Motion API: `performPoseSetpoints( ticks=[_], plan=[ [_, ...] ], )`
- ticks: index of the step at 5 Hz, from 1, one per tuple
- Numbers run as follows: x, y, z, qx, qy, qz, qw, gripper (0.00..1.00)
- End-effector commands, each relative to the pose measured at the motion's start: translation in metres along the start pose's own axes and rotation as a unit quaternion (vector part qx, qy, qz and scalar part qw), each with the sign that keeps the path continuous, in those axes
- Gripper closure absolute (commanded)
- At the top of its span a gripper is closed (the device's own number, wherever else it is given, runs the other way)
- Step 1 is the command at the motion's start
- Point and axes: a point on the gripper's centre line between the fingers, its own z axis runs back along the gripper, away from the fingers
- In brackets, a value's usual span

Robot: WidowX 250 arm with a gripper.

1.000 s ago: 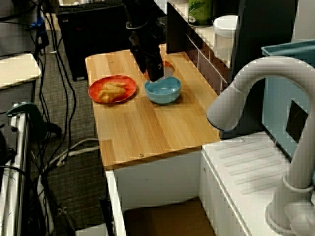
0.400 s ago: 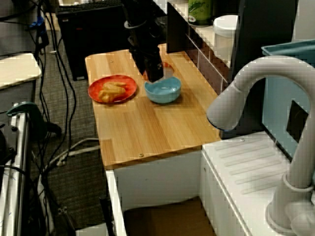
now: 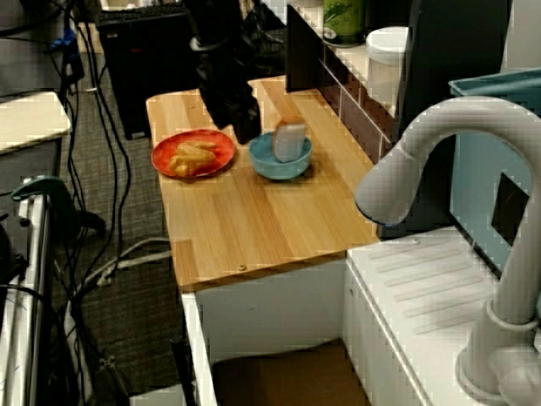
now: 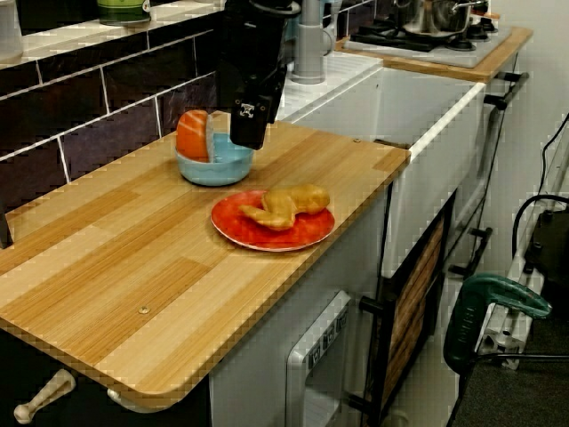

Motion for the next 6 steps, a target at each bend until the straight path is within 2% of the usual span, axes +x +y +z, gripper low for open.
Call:
performPoseSetpoints(
  ticks=[1,2,3,4,5,6],
  plan=[
    [-0.017,0.039,0.049,-0.038,-0.025,0.033,0.9984,0.0],
    [-0.032,0.048,0.059,-0.031,-0.014,0.004,0.9994,0.0],
    [-0.049,0.055,0.058,-0.033,-0.009,-0.015,0.9993,0.0],
    [-0.057,0.055,0.05,-0.016,-0.008,-0.021,0.9996,0.0],
    [-0.065,0.057,0.043,0.011,-0.025,-0.024,0.9993,0.0],
    [-0.063,0.062,0.037,0.005,-0.028,-0.003,0.9996,0.0]
  ],
)
